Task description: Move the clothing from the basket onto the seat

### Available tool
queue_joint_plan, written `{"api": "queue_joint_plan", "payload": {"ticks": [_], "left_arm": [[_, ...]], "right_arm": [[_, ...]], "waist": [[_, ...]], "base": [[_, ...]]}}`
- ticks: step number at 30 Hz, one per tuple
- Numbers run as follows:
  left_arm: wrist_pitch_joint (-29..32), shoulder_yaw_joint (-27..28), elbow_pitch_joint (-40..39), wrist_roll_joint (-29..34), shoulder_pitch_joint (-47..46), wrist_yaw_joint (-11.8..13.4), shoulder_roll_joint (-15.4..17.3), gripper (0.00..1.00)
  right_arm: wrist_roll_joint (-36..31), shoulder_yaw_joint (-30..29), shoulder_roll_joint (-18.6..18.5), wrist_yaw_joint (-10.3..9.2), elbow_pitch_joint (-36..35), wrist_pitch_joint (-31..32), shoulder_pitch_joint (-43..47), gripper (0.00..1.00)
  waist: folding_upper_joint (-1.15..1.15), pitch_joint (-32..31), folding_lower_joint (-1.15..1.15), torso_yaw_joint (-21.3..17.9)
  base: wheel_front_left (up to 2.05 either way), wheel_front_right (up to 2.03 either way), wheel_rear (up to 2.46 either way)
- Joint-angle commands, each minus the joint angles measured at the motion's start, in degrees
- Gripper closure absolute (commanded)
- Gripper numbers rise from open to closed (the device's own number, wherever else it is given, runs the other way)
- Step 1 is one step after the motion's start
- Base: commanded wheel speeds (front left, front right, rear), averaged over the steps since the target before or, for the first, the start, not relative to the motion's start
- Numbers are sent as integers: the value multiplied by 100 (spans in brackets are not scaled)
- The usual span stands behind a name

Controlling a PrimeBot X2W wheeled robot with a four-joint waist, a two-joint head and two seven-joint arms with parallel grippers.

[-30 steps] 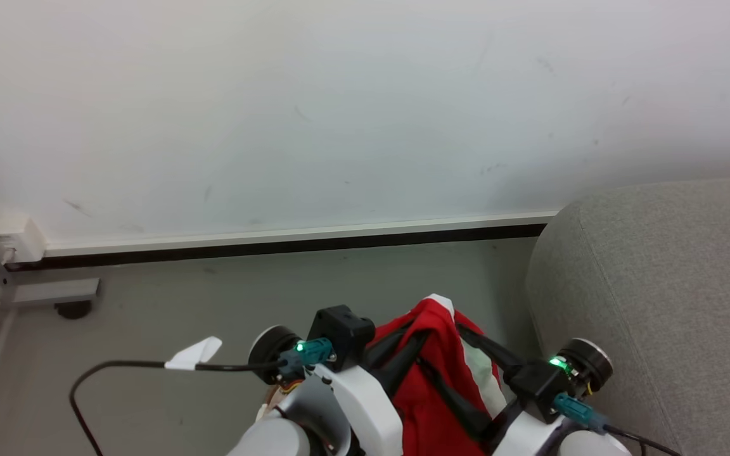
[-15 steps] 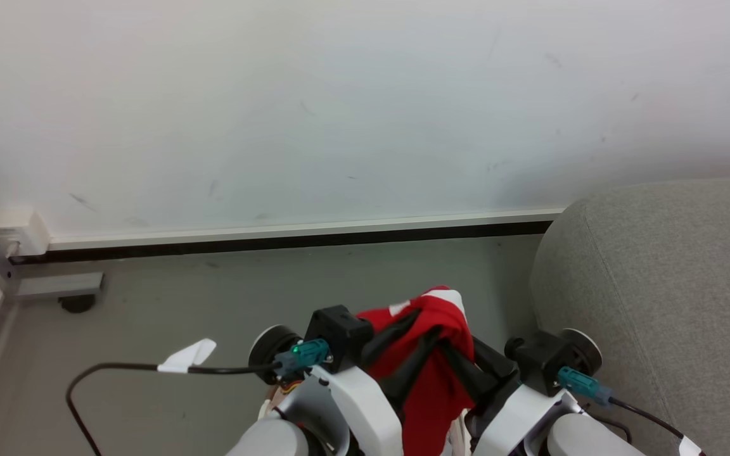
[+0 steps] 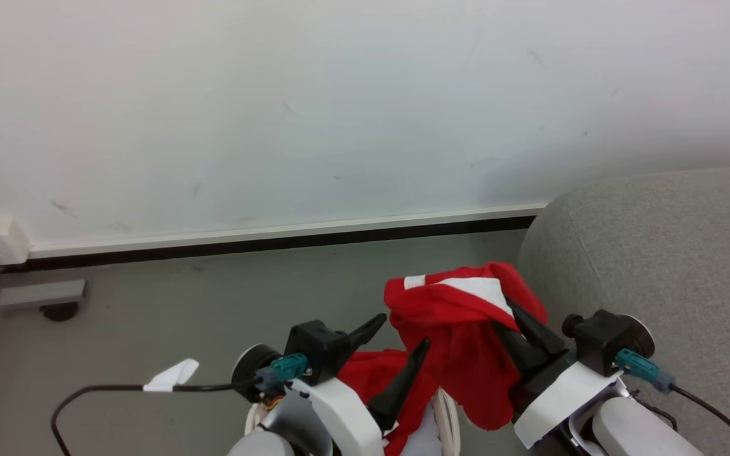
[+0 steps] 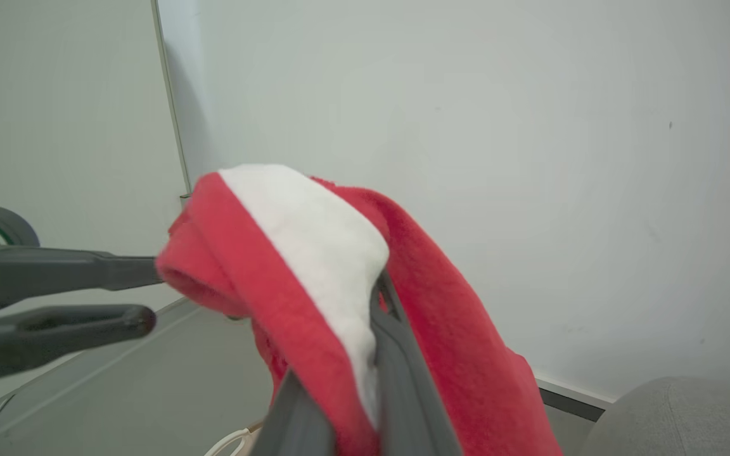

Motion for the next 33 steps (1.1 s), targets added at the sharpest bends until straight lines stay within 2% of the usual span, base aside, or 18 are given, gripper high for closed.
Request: {"api": "queue_joint_plan", "payload": {"ticks": [1, 11, 26, 33], "left_arm": [[-73, 2, 18, -39, 49, 19, -1, 0], [-140, -27, 32, -66, 40, 30, -2, 0], [-230, -81, -109, -46, 24, 42, 69, 0], [-220, -132, -162, -35, -13, 39, 83, 0]], "right_arm": [[3, -41, -66, -12, -30, -3, 77, 100], [-152, -362, -106, -12, -201, -3, 179, 100], [-386, -823, -131, -12, -579, -3, 516, 100], [-410, -1045, -120, -12, -745, -3, 590, 100]], "waist": [[0, 11, 0, -31], [0, 103, 0, -436], [0, 373, 0, -1798], [0, 536, 0, -2115]], "base": [[0, 0, 0], [0, 0, 0], [0, 0, 0], [0, 0, 0]]}}
